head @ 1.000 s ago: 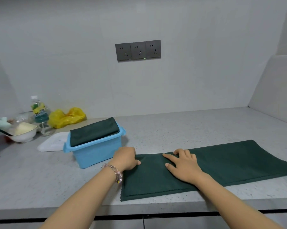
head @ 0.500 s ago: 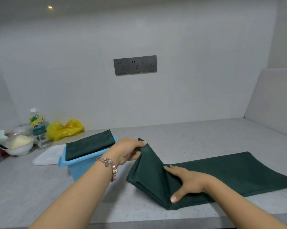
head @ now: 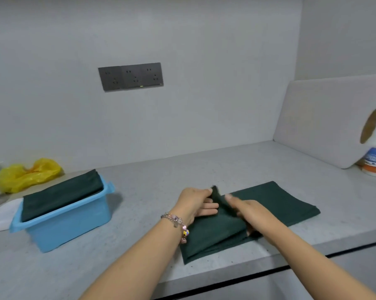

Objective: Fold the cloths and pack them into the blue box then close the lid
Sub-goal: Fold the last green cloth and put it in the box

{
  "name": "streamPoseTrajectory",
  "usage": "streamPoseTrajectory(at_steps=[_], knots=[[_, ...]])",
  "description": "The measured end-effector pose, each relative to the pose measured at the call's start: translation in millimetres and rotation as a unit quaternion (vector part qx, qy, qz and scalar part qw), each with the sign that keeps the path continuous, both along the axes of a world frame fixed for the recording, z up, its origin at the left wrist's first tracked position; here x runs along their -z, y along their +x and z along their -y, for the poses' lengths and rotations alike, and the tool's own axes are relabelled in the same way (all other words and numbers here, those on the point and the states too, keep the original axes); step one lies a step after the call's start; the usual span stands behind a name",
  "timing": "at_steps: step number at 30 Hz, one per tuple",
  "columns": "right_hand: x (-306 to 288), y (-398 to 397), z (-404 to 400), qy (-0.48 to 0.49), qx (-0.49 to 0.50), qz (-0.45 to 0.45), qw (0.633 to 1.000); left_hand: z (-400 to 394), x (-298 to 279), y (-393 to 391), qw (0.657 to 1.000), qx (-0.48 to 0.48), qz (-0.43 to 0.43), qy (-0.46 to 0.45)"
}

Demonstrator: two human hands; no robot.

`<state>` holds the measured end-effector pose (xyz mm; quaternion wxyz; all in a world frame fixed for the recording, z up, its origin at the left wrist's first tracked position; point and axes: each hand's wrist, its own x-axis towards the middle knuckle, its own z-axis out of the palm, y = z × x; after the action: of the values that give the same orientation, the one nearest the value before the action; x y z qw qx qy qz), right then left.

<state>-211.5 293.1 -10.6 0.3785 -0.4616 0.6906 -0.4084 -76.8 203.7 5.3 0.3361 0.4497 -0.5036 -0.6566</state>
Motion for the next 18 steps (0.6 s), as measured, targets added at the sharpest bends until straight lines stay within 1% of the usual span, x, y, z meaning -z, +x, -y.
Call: streamPoseTrajectory(at_steps=[2,3,4,6,7,8,11,13,15,17,18], knots=[[8.5,-3.3,-0.6,-0.003,-0.022,-0.068,0.997,0.2,9.3,-2.7,0.999,-0.022,0.028,-0.035],[14.7,-4.9,-0.1,-0.004,-0.017,-0.084,0.996,1.5,14.3,-2.9,0.994,-0.04,0.064,-0.075],[18.3,-5.3,0.7,-0.008,-0.009,-0.094,0.995,4.8,17.7,0.4,0.982,-0.057,0.117,-0.136],[23.8,-4.9,1.4,-0.022,0.003,-0.102,0.995,10.0,22.2,11.4,0.932,-0.06,0.225,-0.279],[25.9,-4.7,1.8,-0.027,0.006,-0.104,0.994,11.1,23.7,16.8,0.904,-0.045,0.266,-0.333],[27.8,-4.2,3.0,-0.031,0.008,-0.108,0.994,12.3,26.0,21.9,0.88,-0.025,0.3,-0.368],[30.4,-4.8,6.0,-0.041,0.011,-0.116,0.992,16.4,35.1,32.6,0.827,0.036,0.371,-0.42],[29.0,-5.3,5.9,-0.038,0.013,-0.097,0.994,17.6,42.9,36.8,0.8,0.078,0.402,-0.44],[27.9,-6.7,5.6,-0.032,0.01,-0.08,0.996,17.8,51.6,38.8,0.785,0.131,0.429,-0.427],[26.8,-7.5,5.8,-0.026,0.006,-0.092,0.995,17.5,59.3,39.0,0.77,0.167,0.459,-0.411],[26.6,-8.3,6.7,-0.025,0.005,-0.102,0.994,17.4,62.7,38.3,0.756,0.175,0.476,-0.414]])
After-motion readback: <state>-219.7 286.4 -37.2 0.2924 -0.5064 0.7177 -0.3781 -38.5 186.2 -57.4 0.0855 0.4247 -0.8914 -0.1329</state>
